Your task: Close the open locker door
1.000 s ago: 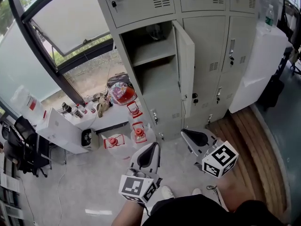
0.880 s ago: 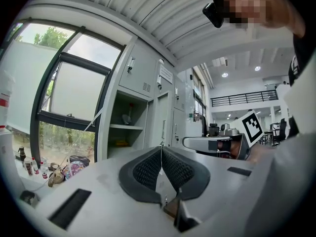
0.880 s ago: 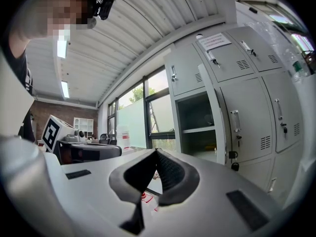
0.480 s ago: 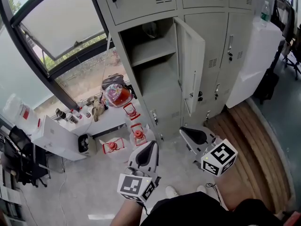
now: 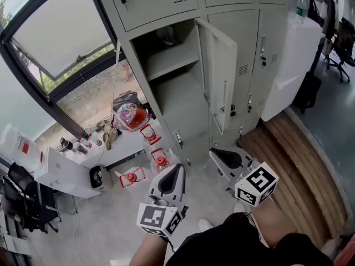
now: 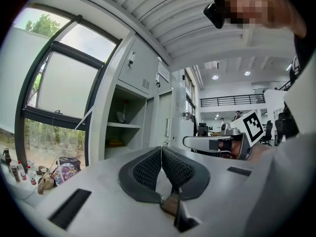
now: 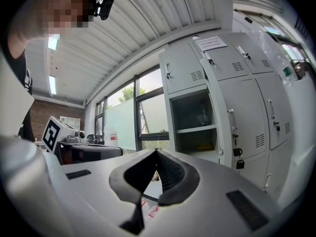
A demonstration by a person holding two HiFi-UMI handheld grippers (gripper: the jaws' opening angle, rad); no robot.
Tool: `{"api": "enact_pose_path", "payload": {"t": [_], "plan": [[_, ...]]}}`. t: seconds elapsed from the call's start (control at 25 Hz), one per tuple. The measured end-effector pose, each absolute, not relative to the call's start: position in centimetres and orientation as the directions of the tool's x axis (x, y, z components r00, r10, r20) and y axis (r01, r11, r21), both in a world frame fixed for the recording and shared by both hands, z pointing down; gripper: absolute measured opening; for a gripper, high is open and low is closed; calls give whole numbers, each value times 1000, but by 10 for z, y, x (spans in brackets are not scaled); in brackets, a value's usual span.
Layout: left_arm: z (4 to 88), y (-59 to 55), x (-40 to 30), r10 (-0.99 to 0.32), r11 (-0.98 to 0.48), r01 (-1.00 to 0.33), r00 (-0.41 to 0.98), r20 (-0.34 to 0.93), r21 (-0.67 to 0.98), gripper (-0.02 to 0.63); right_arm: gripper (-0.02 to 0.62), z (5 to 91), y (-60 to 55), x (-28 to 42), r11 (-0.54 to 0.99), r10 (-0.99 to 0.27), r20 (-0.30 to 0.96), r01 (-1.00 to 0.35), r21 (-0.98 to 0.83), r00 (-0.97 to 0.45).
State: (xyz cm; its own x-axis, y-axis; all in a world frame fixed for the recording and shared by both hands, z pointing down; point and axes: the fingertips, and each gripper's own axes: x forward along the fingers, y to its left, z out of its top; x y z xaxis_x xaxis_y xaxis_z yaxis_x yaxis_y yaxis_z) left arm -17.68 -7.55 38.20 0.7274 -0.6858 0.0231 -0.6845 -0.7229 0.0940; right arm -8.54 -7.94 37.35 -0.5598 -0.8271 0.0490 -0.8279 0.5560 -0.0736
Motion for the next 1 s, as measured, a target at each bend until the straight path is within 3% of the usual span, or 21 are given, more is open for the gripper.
{"api": "enact_pose_path", "payload": {"t": [0.8, 0.84, 0.92, 1.0], "plan": [[367, -126, -58, -655, -754, -654, 756, 5, 58, 18, 54, 361, -122, 35, 486, -870, 52, -871, -74, -490], [366, -130, -52, -657, -753, -657, 754, 8, 43, 59, 52, 361, -124, 41, 483, -872, 51, -872, -76, -487], [365, -139, -39, -663, -748, -663, 748, 15, 16, 231, 52, 363, -128, 50, 480, -874, 49, -874, -81, -484], [363, -146, -28, -669, -743, -669, 743, 17, -3, 256, 54, 365, -132, 59, 471, -878, 53, -878, -87, -476]]}}
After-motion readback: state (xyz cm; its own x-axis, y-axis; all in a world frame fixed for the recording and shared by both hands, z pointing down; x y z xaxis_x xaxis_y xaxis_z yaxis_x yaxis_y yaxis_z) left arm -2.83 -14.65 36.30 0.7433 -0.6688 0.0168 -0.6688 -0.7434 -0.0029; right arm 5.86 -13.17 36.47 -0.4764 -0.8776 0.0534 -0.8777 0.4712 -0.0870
